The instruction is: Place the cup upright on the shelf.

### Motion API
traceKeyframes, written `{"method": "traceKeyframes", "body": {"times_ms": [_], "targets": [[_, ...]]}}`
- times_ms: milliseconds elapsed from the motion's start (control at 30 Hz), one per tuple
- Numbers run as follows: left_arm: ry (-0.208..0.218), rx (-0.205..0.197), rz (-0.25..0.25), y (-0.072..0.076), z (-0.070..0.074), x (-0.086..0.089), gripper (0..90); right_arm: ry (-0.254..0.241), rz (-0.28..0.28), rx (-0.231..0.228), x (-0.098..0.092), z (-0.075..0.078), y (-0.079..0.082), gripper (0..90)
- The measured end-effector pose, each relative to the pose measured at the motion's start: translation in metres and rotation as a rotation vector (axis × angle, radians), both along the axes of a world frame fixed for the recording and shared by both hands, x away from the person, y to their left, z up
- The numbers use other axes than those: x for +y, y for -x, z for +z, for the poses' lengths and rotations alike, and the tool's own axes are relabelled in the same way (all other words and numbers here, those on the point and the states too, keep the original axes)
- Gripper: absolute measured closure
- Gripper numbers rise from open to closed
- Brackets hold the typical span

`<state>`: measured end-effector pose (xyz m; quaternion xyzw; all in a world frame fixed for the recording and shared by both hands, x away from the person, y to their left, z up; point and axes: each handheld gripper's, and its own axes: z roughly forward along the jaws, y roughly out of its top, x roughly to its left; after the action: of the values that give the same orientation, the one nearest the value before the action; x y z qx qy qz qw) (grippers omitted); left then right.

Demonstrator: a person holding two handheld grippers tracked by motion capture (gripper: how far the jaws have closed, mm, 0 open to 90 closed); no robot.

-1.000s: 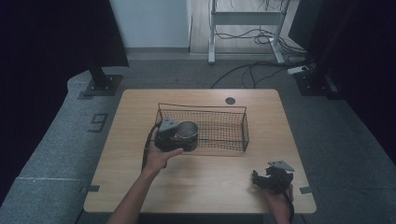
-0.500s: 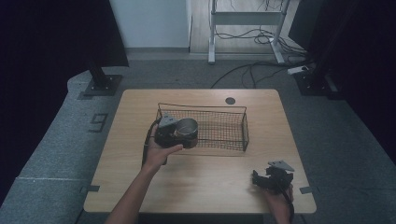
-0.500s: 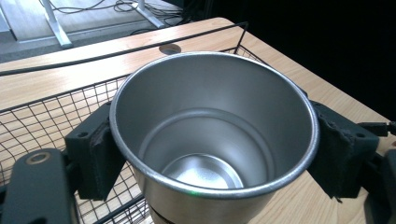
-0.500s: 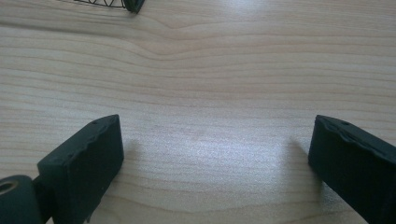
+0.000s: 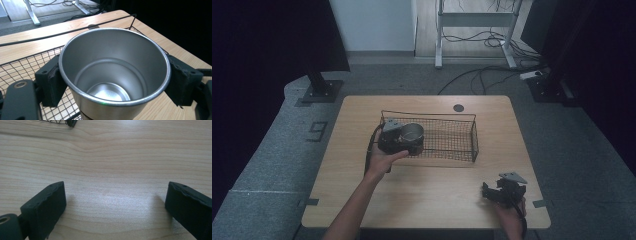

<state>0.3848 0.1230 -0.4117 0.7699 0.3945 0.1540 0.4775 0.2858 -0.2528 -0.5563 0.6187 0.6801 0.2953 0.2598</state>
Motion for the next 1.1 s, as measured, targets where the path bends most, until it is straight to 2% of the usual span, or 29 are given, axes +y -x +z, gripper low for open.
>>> {"method": "traceKeyframes", "body": {"times_ms": [267, 367, 833, 1100], "targets": [[0.012, 0.014, 0.013, -0.007, -0.003, 0.002, 16.2, 0.000, 0.000, 0.000, 0.000, 0.000, 0.000, 3.4], [0.003, 0.015, 0.017, -0.010, -0.002, 0.002, 16.3, 0.001, 0.001, 0.000, 0.000, 0.000, 0.000, 3.4], [0.005, 0.010, 0.020, -0.021, 0.011, -0.003, 16.3, 0.001, 0.002, -0.002, 0.000, 0.000, 0.000, 3.4], [-0.017, 0.016, 0.041, -0.030, 0.009, -0.002, 16.3, 0.001, 0.001, 0.000, 0.000, 0.000, 0.000, 3.4]]}}
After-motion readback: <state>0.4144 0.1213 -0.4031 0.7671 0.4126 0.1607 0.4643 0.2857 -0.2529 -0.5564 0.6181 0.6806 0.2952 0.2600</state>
